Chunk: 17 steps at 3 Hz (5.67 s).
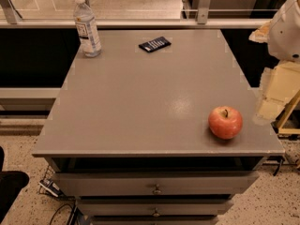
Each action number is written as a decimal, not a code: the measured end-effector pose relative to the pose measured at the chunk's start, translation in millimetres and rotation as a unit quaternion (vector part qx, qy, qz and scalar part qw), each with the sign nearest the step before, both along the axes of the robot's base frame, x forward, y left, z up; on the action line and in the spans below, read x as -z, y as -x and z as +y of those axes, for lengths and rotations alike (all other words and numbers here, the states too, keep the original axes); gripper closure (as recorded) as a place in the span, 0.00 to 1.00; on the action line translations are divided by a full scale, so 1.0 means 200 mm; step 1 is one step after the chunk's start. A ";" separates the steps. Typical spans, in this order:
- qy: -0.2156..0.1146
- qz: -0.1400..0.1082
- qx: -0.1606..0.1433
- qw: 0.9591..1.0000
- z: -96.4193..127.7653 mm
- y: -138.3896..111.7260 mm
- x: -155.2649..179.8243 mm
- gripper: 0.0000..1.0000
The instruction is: Move apple near rxbar blueberry
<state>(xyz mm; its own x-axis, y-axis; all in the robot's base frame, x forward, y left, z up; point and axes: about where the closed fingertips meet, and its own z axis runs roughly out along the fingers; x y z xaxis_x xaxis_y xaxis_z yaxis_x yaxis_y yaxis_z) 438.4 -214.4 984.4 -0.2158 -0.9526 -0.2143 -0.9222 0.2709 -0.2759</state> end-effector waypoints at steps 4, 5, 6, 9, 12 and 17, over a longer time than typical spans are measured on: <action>-0.155 -0.036 0.001 0.987 -0.15 0.02 0.16 0.00; -0.236 -0.067 -0.005 0.969 -0.18 0.04 0.22 0.00; -0.311 -0.091 -0.011 0.946 -0.17 0.06 0.27 0.00; -0.365 -0.105 -0.018 0.925 -0.13 0.05 0.34 0.00; -0.380 -0.069 -0.026 0.922 -0.02 -0.09 0.69 0.00; -0.397 -0.055 -0.035 0.916 0.06 -0.10 0.74 1.00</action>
Offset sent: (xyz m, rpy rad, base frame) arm -0.0009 -0.0065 -0.0046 0.0927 0.0064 -0.0069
